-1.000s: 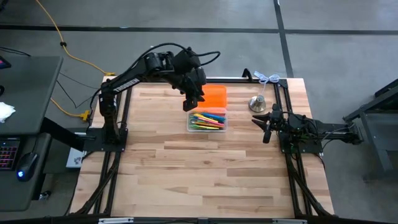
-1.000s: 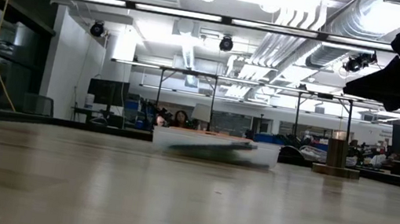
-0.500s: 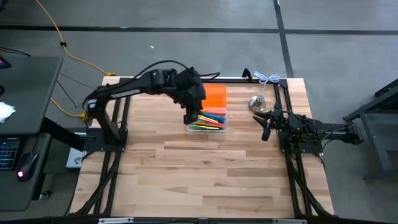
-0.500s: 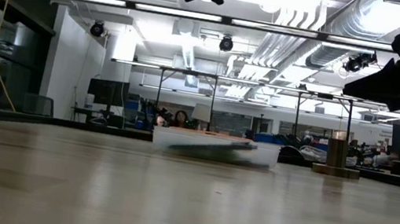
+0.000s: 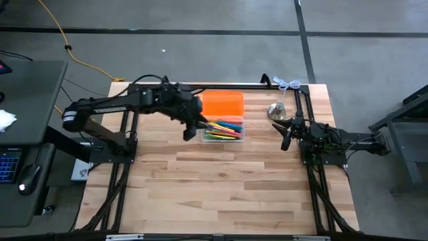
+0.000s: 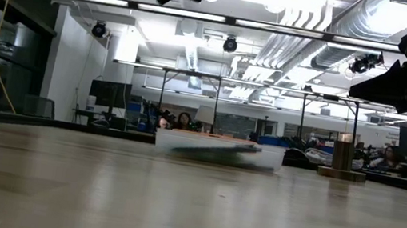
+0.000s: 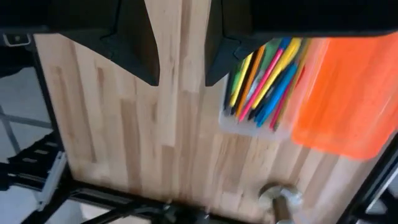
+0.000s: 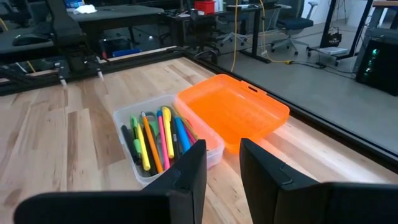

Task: Pick & place school supplies into a supply box
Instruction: Return to Home Position

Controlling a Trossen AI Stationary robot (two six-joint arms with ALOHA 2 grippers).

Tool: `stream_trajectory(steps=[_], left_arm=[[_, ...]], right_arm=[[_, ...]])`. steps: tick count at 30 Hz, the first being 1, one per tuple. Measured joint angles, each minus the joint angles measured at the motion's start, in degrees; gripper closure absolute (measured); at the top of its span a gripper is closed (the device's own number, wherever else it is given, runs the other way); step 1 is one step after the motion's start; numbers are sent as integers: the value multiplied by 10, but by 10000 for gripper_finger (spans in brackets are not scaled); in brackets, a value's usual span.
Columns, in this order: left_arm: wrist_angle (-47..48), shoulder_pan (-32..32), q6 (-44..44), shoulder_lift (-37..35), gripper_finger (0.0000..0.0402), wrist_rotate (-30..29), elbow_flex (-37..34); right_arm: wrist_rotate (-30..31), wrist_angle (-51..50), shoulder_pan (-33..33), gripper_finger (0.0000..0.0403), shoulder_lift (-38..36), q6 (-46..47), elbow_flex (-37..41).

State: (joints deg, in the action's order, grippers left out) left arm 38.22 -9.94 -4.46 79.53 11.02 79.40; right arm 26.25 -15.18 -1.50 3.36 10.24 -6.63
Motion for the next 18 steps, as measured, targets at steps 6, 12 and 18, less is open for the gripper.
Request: stream_trajectory(steps=[6, 12, 18], left_arm=[[-80, 0, -12, -79, 245, 1, -111], [-164, -1, -36, -173, 245, 0, -221], [-222, -1, -52, -278, 245, -2, -323]], right_arm=[[0, 0, 0, 329, 0, 4, 0], [0, 3, 0, 329, 0, 34, 0], [0, 3, 0, 329, 0, 64, 0]])
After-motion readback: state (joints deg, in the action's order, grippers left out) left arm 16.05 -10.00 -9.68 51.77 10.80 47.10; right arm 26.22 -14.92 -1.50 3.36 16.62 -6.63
